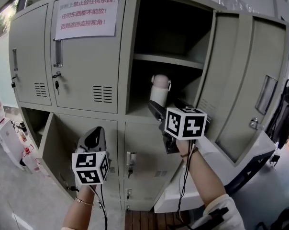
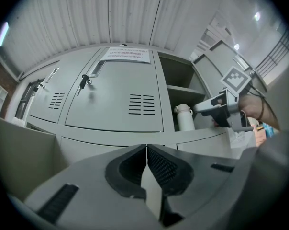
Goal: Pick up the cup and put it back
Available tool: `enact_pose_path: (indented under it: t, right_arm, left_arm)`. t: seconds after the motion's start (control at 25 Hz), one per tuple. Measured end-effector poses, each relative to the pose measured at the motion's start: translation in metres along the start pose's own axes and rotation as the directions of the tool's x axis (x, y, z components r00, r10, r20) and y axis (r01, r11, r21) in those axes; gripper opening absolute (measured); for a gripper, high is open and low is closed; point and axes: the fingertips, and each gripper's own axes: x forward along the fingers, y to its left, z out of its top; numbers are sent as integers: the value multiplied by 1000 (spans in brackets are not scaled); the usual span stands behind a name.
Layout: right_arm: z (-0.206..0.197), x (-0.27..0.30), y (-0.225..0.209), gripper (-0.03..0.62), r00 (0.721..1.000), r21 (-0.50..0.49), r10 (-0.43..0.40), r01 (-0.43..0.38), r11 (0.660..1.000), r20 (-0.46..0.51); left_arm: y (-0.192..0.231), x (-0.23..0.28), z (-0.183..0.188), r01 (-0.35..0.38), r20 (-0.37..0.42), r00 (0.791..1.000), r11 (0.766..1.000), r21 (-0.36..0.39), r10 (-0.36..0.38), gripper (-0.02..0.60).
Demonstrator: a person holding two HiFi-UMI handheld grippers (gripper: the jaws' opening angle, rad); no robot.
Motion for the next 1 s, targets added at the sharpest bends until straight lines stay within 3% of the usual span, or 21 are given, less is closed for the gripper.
enact_pose_path:
  t: [0.32,0.76,1.0]
  right_arm:
    - [0,29,-7,423,998,-20,-5,4,1000,-68]
    - [3,66,-33,442,989,-30,-74,71,997,-129]
    - [-9,86,-35,446,978,-14,-45,43,999,-205]
  left_arm:
    - [4,9,3,-7,-2,1000,1000,10,7,11]
    - [17,13,3,-29,10,1000,1000,11,29,11]
    - [19,20,6,-30,20,999,1000,6,30,11]
